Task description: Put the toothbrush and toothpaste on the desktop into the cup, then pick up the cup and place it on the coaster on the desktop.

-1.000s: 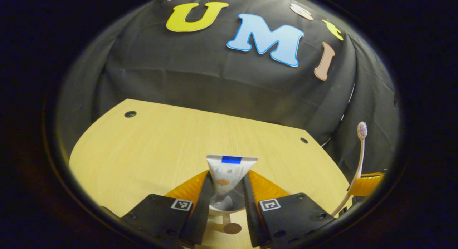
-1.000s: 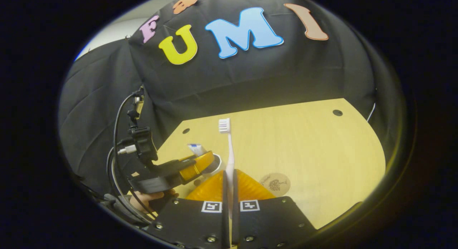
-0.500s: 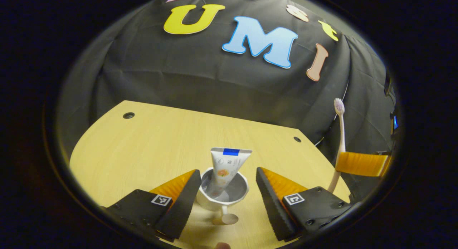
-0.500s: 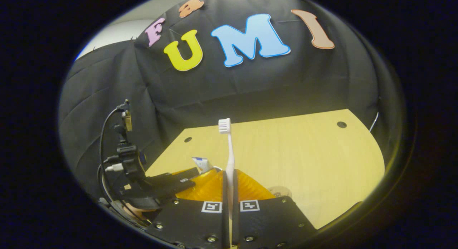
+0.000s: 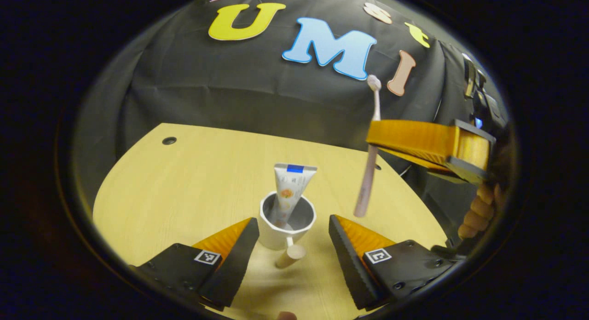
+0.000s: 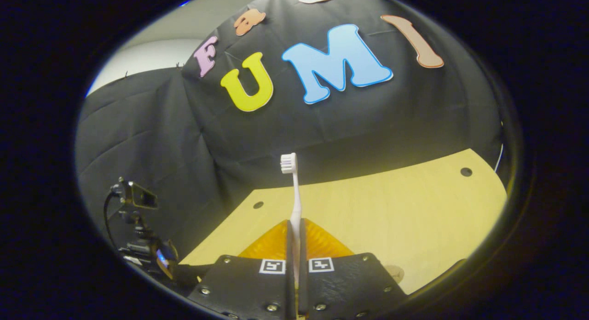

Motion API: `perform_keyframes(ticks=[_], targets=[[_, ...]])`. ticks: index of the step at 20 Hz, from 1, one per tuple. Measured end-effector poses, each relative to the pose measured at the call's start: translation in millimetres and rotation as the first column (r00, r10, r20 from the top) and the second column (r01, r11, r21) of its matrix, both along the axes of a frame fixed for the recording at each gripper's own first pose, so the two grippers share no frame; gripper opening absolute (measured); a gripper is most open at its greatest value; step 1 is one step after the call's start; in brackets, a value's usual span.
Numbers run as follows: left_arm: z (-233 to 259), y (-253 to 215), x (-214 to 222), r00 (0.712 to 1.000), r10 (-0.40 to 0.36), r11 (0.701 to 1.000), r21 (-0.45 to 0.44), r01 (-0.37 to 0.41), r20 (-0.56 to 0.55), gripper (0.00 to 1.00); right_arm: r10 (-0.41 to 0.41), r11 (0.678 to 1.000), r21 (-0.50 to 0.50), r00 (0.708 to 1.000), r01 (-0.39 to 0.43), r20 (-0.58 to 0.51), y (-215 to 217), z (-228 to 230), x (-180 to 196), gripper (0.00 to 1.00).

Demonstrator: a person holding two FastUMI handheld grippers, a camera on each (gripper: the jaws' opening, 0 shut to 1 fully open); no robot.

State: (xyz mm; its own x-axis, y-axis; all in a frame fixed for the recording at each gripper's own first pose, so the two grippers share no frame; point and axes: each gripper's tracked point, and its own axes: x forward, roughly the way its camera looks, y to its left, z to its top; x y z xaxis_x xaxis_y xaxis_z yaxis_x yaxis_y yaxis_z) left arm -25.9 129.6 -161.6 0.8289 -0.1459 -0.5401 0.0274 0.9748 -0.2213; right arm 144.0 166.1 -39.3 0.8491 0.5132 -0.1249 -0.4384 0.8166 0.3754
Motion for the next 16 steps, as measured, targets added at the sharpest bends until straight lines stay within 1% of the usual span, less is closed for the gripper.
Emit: perform_keyframes(ticks=[1, 2, 3, 4, 5, 6, 8, 12, 15, 16], targets=[[-3.0, 0.5, -4.7, 1.000, -0.003, 1.000, -0.001, 0.003, -0.009, 1.00, -0.008, 1.000, 0.009, 1.000, 0.008, -0.002, 4.6, -1.9, 7.4, 0.04], [-5.7, -0.2, -8.3, 1.000, -0.011, 1.000, -0.005, 0.011, -0.020, 0.98, -0.013, 1.000, 0.014, 1.000, 0.013, -0.007, 9.4, -6.3, 13.3, 0.04], [-9.2, -0.9, -12.9, 0.999, -0.019, 1.000, -0.007, 0.018, -0.033, 0.98, -0.014, 1.000, 0.019, 1.000, 0.014, -0.010, 14.5, -9.3, 17.9, 0.04], [-13.4, 0.3, -15.7, 0.999, -0.023, 1.000, -0.006, 0.023, -0.039, 0.95, -0.015, 1.000, 0.020, 1.000, 0.015, -0.017, 19.0, -14.0, 22.5, 0.04], [-16.5, -0.4, -18.9, 0.998, -0.032, 0.999, -0.009, 0.032, -0.049, 0.95, -0.016, 1.000, 0.019, 1.000, 0.017, -0.023, 23.2, -17.2, 25.8, 0.04], [-19.7, -0.5, -22.9, 0.998, -0.038, 0.999, -0.010, 0.038, -0.059, 0.98, -0.022, 1.000, 0.018, 0.999, 0.023, -0.028, 26.8, -21.8, 30.8, 0.04], [-25.3, -0.6, -26.8, 0.996, -0.045, 0.999, -0.017, 0.044, -0.073, 0.98, -0.044, 0.999, 0.019, 0.998, 0.045, -0.037, 30.1, -29.8, 36.8, 0.04], [-30.0, 1.8, -29.8, 0.995, -0.035, 0.999, -0.043, 0.031, -0.094, 0.98, -0.063, 0.998, 0.012, 0.995, 0.064, -0.073, 37.6, -47.6, 40.0, 0.04], [-33.7, 6.7, -28.9, 0.994, -0.020, 0.998, -0.054, 0.015, -0.106, 0.99, -0.065, 0.998, 0.006, 0.995, 0.065, -0.082, 37.9, -49.8, 36.7, 0.04], [-37.7, 7.9, -28.5, 0.994, -0.016, 0.998, -0.056, 0.010, -0.109, 1.00, -0.065, 0.998, 0.001, 0.994, 0.065, -0.083, 37.7, -50.9, 36.6, 0.06]])
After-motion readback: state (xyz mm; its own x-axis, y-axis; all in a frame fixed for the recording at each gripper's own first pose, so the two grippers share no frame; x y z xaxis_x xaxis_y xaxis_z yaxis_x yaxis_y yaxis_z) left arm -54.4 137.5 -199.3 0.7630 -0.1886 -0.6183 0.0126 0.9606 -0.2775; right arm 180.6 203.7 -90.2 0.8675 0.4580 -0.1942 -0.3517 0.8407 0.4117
